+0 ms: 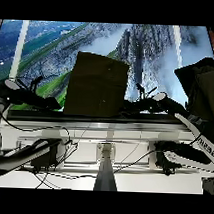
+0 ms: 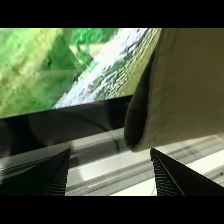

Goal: Fold the clothes and pants, and hang the long-sleeved shirts on hangers.

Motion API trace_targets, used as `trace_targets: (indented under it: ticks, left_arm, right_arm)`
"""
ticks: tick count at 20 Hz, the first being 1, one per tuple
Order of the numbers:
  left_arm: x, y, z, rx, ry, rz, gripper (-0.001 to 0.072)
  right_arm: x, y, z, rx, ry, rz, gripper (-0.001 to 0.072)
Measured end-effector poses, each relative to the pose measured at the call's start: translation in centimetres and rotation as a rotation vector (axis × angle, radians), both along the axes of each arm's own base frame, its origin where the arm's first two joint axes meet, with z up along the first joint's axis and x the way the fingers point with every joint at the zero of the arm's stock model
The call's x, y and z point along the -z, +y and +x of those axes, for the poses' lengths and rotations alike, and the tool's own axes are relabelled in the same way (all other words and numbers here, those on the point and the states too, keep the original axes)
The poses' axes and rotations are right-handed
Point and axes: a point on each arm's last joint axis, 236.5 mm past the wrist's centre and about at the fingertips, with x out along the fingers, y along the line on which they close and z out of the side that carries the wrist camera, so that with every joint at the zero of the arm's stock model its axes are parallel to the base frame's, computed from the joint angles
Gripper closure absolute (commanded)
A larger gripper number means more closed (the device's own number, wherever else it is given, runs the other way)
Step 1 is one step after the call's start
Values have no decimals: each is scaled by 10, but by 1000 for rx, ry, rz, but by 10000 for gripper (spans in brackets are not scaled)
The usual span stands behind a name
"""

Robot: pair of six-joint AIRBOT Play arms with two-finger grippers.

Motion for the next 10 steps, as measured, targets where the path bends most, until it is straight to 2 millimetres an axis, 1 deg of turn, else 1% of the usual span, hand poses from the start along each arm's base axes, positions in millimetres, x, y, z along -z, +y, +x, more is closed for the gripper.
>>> trace_targets:
  ticks: [3, 5, 6, 7, 8, 9, 10]
  left_arm:
    - [12, -18, -12, -9, 42, -81, 125]
    - [16, -36, -17, -33, 51, -159, 133]
    - [18, -42, -17, -42, 44, -188, 195]
    - [20, -47, -15, -50, 30, -208, 231]
    - [22, -50, -11, -59, 7, -221, 292]
    - [23, -51, -5, -72, -18, -229, 447]
    - [27, -50, 1, -86, -49, -222, 626]
  right_arm:
    - [-3, 1, 6, -1, -25, 3, 663]
    - [-4, 2, 8, -2, -32, 4, 663]
    - [-4, 2, 9, -1, -35, 4, 663]
    - [-4, 2, 9, -1, -37, 4, 663]
    - [-4, 2, 9, -2, -39, 4, 663]
    - [-5, 2, 10, -4, -43, 3, 663]
    - [-5, 2, 10, -8, -48, 4, 663]
